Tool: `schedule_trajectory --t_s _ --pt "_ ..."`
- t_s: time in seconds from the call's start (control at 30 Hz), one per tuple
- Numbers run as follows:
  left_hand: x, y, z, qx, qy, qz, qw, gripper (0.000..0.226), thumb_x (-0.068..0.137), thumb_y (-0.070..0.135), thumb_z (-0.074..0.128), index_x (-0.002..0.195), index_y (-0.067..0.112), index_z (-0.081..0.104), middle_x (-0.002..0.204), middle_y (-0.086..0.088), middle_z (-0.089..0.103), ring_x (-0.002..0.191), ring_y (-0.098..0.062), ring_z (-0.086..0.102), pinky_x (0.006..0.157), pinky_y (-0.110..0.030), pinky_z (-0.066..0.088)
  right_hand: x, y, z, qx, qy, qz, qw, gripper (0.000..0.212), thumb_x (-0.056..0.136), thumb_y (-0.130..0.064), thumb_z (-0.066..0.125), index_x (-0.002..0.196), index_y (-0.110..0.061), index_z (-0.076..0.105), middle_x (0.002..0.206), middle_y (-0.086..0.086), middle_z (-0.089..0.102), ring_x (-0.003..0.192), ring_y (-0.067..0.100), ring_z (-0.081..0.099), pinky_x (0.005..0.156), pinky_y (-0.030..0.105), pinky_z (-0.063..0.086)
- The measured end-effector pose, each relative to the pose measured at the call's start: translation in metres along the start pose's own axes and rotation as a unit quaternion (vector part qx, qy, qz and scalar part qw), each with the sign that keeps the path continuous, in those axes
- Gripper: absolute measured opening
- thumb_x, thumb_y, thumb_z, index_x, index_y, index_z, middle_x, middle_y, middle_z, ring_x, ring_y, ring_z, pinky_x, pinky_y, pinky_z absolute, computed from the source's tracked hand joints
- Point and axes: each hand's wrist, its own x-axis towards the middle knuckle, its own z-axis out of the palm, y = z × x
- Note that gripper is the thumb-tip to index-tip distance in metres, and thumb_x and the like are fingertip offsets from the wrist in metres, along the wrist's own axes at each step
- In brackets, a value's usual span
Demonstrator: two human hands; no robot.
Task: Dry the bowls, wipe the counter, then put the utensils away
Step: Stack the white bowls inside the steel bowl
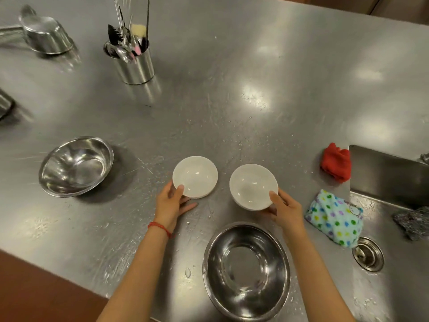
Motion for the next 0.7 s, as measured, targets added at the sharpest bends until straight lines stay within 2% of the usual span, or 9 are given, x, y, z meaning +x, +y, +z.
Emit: schedule_trajectory --t_s 0.1,0.2,0.4,0.57,0.7 --pt "0.005 -0.001 -0.005 -0.058 -0.035 -0.025 0.997 0.033 0.093 0.008 0.046 0.125 0.015 0.047 0.114 -0.009 0.057 0.089 -0.03 0.063 0.064 -0.037 0.06 -0.005 0.0 -0.004 0.014 -0.001 -0.001 1.0 0.033 0.089 -0.017 0.056 0.123 -0.017 0.057 0.103 0.001 0.068 0.087 0.019 0.068 0.062 0.029 0.059" --pt "0.008 0.002 -0.007 -0.069 -0.033 -0.027 0.997 0.037 0.091 0.004 0.047 0.126 0.018 0.047 0.108 -0.008 0.06 0.086 -0.031 0.065 0.059 -0.034 0.059 -0.014 -0.001 -0.007 0.027 -0.014 -0.004 1.0 0.025 0.09 -0.018 0.056 0.111 -0.028 0.064 0.098 -0.006 0.072 0.086 0.021 0.07 0.064 0.033 0.059" --pt "0.005 0.002 -0.012 -0.057 -0.047 -0.022 0.997 0.037 0.09 0.001 0.046 0.123 0.02 0.05 0.103 -0.006 0.062 0.082 -0.029 0.067 0.056 -0.033 0.059 -0.036 -0.002 -0.011 0.076 -0.016 0.007 0.997 0.022 0.09 -0.015 0.055 0.101 -0.03 0.066 0.089 -0.01 0.074 0.079 0.02 0.072 0.057 0.027 0.057" --pt "-0.008 0.005 -0.02 -0.028 -0.091 -0.012 0.995 0.037 0.09 0.001 0.045 0.122 0.019 0.051 0.101 -0.005 0.064 0.072 -0.022 0.071 0.055 -0.031 0.058 -0.059 0.003 -0.013 0.071 0.005 0.009 0.997 0.022 0.089 -0.018 0.057 0.104 -0.03 0.065 0.088 -0.01 0.074 0.081 0.019 0.071 0.061 0.029 0.058" --pt "-0.024 0.009 -0.027 -0.013 -0.124 -0.01 0.992 0.037 0.091 0.001 0.045 0.125 0.015 0.048 0.105 -0.009 0.062 0.074 -0.021 0.071 0.057 -0.032 0.059 -0.083 0.013 -0.017 0.055 0.018 -0.006 0.998 0.025 0.088 -0.019 0.057 0.112 -0.025 0.063 0.088 -0.012 0.074 0.081 0.017 0.071 0.062 0.029 0.058"
